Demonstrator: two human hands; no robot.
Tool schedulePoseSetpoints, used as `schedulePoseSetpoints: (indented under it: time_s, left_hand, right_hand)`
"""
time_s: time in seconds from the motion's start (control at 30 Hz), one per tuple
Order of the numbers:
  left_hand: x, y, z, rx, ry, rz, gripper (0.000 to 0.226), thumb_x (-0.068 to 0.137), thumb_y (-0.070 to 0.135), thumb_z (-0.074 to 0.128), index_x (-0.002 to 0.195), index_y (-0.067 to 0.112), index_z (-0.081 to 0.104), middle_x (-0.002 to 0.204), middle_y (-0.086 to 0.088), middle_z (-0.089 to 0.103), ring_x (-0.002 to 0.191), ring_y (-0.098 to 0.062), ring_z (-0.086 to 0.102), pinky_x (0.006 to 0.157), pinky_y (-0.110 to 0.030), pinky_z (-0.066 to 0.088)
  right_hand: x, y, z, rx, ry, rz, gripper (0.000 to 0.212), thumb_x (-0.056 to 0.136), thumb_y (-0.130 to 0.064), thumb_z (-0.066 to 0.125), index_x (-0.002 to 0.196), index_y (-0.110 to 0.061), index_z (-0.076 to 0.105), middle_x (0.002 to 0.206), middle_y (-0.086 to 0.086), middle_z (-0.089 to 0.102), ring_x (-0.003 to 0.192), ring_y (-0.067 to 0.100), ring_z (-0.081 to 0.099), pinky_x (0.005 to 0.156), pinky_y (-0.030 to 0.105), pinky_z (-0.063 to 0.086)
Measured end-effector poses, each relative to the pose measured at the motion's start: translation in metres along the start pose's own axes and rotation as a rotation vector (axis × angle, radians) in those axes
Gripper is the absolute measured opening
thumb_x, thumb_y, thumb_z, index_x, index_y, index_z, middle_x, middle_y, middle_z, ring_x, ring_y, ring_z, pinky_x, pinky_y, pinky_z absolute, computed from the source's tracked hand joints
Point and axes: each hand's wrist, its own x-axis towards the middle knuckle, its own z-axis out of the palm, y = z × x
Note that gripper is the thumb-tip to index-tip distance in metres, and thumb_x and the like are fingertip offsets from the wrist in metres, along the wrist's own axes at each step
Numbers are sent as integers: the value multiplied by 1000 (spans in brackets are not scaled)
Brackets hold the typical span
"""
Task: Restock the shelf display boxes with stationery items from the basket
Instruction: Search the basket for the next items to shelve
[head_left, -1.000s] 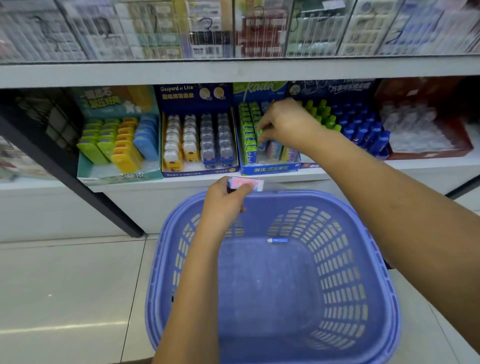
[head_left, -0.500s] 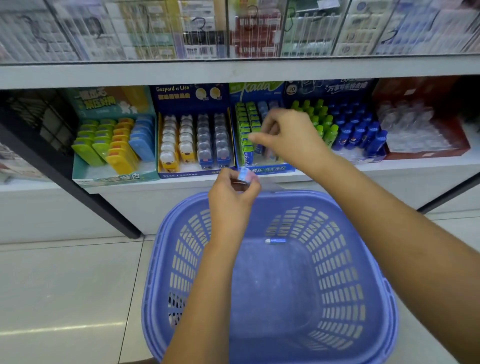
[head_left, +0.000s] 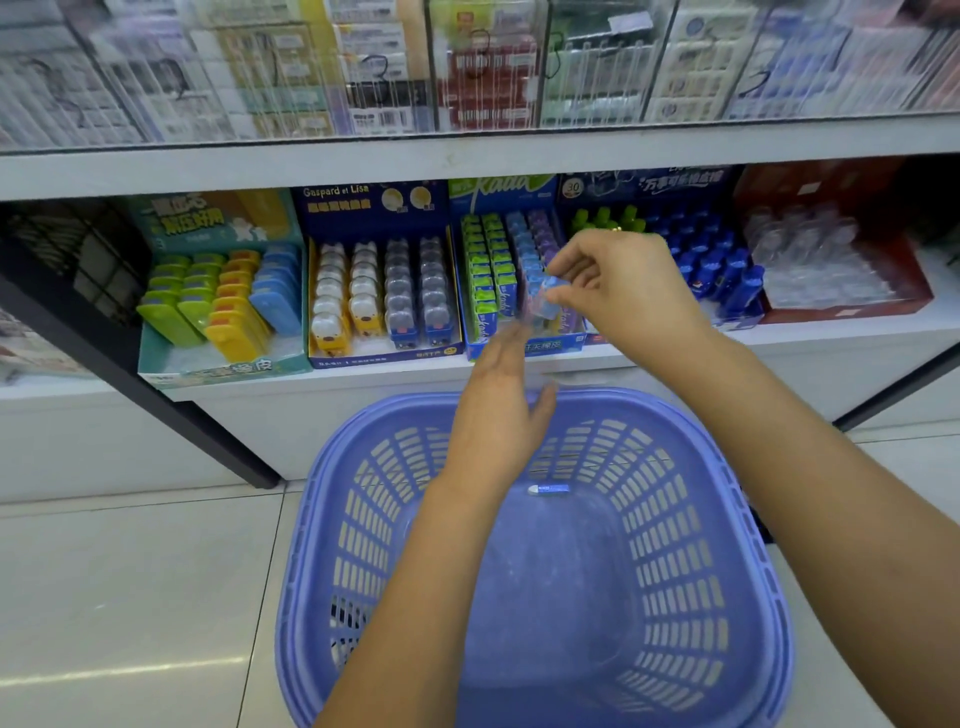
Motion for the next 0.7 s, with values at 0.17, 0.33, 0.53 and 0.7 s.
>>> schedulePoseSetpoints:
  time_s: [0.17, 0.33, 0.53, 0.7]
  left_hand:
    - [-2, -6, 6, 147, -61, -23, 65, 91, 23, 57, 147, 8, 28, 155, -4, 26, 144, -16, 17, 117, -24, 15]
    - [0, -9, 2, 145, -80, -20, 64, 91, 22, 56, 147, 11, 29, 154, -1, 27, 143, -15, 20, 116, -24, 19]
    - [1, -11, 1, 131, -100, -9, 65, 91, 22, 56, 148, 15, 27, 154, 1, 26, 142, -14, 23, 113, -23, 22]
    - [-11, -17, 3, -77, 19, 37, 42, 91, 20, 55, 132, 15, 51, 135, 2, 50, 123, -9, 45, 100, -16, 32]
  right_hand:
    - [18, 10, 5, -48, -155, -40, 17, 78, -12, 74, 95, -9, 71, 79, -1, 64, 72, 8, 58, 71, 15, 47]
    - [33, 15, 1, -84, -231, -93, 16, 77, -13, 75, 93, -10, 72, 74, -7, 61, 63, -3, 54, 57, -1, 39]
    - [37, 20, 12, -132, -326, -71, 20, 75, -15, 77, 94, -10, 74, 78, -3, 67, 62, -3, 54, 54, -1, 36]
    - [27, 18, 17, -233, -227, -100, 28, 78, -21, 75, 105, -12, 71, 97, 7, 70, 77, 8, 54, 72, 18, 38]
